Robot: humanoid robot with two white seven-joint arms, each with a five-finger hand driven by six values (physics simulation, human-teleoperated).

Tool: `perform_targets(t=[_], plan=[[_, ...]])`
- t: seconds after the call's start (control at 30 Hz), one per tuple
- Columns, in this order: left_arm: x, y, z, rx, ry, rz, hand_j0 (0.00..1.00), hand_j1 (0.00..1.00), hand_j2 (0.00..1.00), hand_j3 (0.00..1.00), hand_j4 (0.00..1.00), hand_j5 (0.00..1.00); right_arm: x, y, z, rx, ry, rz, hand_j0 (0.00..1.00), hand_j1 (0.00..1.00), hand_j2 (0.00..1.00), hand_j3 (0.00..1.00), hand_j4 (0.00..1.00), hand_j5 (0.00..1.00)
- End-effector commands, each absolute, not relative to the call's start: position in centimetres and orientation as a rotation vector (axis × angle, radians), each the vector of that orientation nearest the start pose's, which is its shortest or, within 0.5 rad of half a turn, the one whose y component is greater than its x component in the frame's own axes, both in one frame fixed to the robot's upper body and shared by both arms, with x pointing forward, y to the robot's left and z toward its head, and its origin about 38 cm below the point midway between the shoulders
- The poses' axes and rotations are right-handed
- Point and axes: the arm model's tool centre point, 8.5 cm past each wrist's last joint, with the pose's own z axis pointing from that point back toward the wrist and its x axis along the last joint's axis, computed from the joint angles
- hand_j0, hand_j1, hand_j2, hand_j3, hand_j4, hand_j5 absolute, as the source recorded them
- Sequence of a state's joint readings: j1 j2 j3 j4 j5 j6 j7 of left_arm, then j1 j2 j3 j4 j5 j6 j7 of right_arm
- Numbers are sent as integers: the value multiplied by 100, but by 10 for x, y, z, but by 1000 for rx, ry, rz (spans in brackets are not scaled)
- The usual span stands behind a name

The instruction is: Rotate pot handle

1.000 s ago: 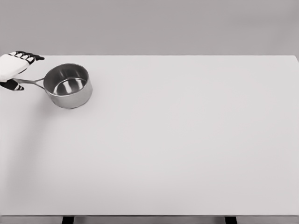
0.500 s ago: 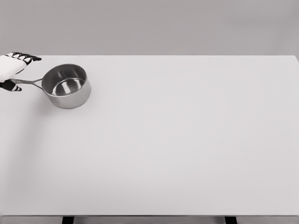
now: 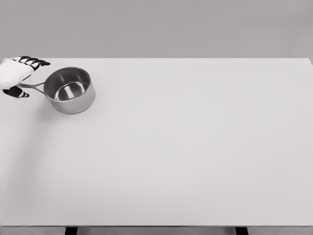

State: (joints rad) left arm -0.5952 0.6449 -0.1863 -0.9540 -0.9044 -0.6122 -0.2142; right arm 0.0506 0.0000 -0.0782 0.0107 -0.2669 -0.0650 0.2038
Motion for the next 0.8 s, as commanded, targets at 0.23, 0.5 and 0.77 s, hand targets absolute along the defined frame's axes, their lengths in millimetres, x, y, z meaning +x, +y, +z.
perform_targets(t=[0.23,0.5,0.77], plan=[[461,425,200,893,-1397,-1639,100,100,100,100,100,100,-25,-257,-261,95,-53,-341,100,100,100,100,100,100],[425,414,240,889,-1590,-1622,100,100,100,100,100,100,-25,-257,-261,95,-53,-341,100,100,100,100,100,100],[353,353,258,699,-1868,-1655,100,100,100,100,100,100,-26,-257,-261,94,-51,-341,100,100,100,100,100,100]])
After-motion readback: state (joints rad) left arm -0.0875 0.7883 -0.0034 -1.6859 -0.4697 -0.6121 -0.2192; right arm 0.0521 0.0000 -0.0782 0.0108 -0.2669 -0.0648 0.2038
